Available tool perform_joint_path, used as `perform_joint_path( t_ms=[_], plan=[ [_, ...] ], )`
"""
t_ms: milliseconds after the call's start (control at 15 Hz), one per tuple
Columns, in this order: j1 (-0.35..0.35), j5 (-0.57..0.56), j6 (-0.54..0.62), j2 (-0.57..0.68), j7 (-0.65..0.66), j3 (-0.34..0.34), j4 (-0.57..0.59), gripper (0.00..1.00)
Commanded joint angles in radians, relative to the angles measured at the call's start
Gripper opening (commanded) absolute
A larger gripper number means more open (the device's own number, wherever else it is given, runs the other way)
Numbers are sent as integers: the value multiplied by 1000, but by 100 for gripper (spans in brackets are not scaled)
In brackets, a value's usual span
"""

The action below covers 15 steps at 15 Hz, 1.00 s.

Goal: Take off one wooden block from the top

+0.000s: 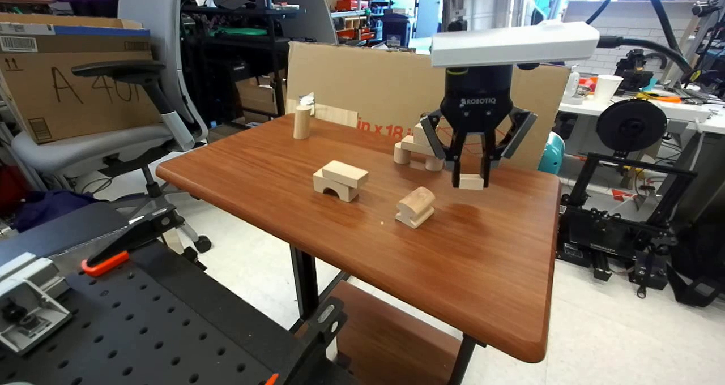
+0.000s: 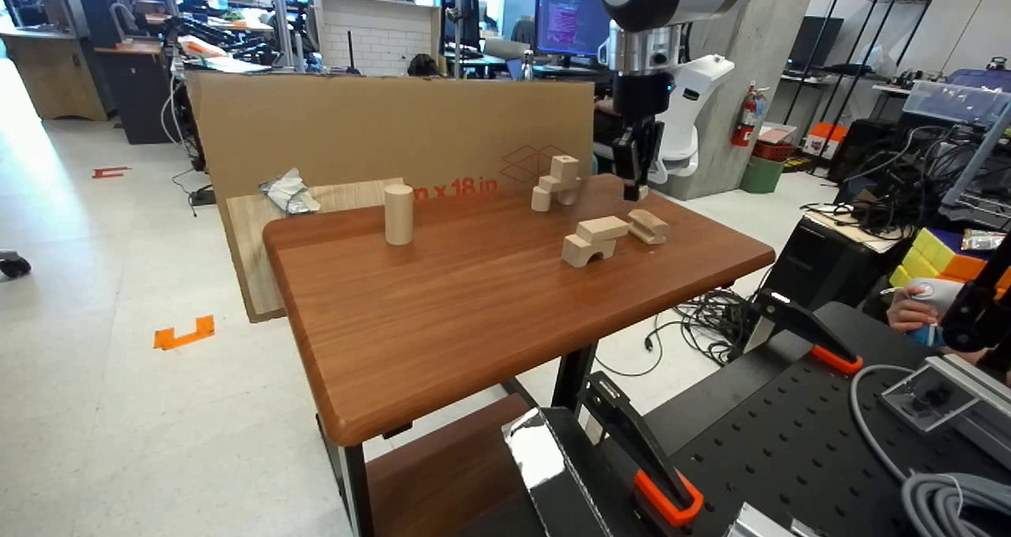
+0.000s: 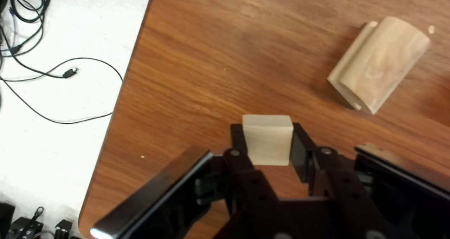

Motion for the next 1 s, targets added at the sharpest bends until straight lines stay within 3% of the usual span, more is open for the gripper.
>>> perform_joint_path(
  t_ms=[0,200,267,333,667,933],
  plan=[
    [-16,-52,58,45,-12,-1,16,9],
    [-19,-76,73,75,-7,-8,30,9],
    [-22,-78,70,71,-12,-6,31,59],
    [-26,-76,73,64,-15,-3,25,60],
    [-62,-21,141,-72,-40,47,-122,97],
    [-76,73,108,-267,-4,82,-291,100]
  ],
)
